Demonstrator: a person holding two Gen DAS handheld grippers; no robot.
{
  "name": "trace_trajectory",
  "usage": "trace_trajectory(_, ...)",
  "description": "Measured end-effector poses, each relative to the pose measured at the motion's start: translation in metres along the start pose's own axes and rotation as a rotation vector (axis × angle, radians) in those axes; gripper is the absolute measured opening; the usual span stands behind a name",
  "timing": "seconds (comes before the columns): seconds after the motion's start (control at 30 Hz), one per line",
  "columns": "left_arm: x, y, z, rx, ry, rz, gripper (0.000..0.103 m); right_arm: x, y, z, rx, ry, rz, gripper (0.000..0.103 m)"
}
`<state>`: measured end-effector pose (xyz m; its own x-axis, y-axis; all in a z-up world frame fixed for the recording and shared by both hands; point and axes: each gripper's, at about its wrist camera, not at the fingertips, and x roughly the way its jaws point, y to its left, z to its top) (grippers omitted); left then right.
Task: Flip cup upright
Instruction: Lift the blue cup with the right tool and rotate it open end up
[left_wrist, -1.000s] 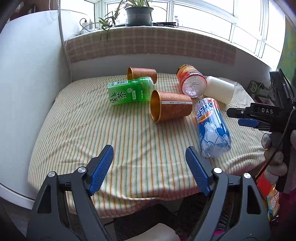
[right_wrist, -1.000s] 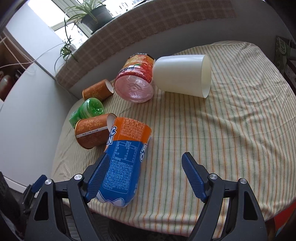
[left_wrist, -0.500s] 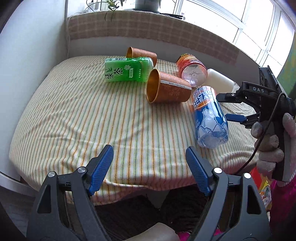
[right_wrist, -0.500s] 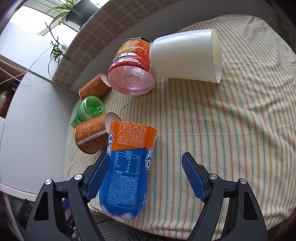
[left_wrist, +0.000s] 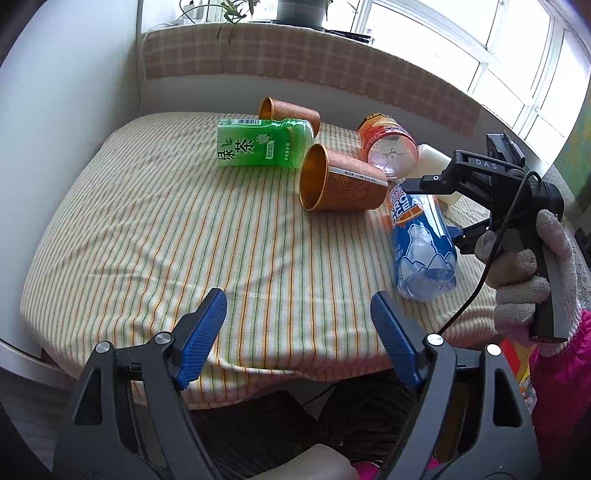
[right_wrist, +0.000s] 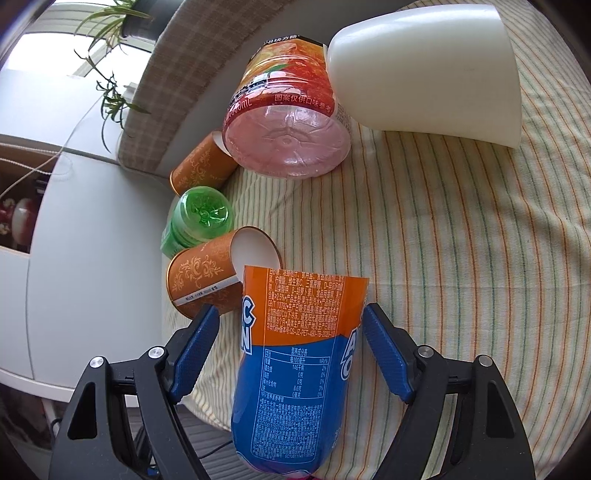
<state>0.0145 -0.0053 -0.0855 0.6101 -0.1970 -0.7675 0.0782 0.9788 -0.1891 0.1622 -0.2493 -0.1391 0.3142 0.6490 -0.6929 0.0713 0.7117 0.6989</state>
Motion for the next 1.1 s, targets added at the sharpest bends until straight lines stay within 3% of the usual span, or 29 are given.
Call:
trace_trajectory(0.1, 0.000, 0.000, 0.000, 0.001, 0.001, -0.004, 0.083, 0.000, 0.003, 0.000, -0.027, 0.005, -0.023, 0.061)
trace_trajectory(0.33, 0.004, -0.004, 0.000, 0.005, 0.009, -0.014, 0.083, -0.017, 0.011, -0.007, -0.110, -0.054, -0.056, 0.060)
trace_trajectory(0.63, 0.003, -0.006, 0.002, 0.003, 0.008, -0.026, 0.083, -0.057, 0.040, -0.026, -0.346, -0.262, -0.170, 0.060)
trace_trajectory(0.77, 0.001, -0.010, 0.001, 0.012, 0.005, -0.030, 0.083, -0.062, 0.049, -0.035, -0.453, -0.354, -0.256, 0.060)
trace_trajectory(1.1, -0.003, -0.005, 0.003, 0.001, -0.005, -0.028, 0.083, -0.057, 0.065, -0.042, -0.614, -0.503, -0.359, 0.059)
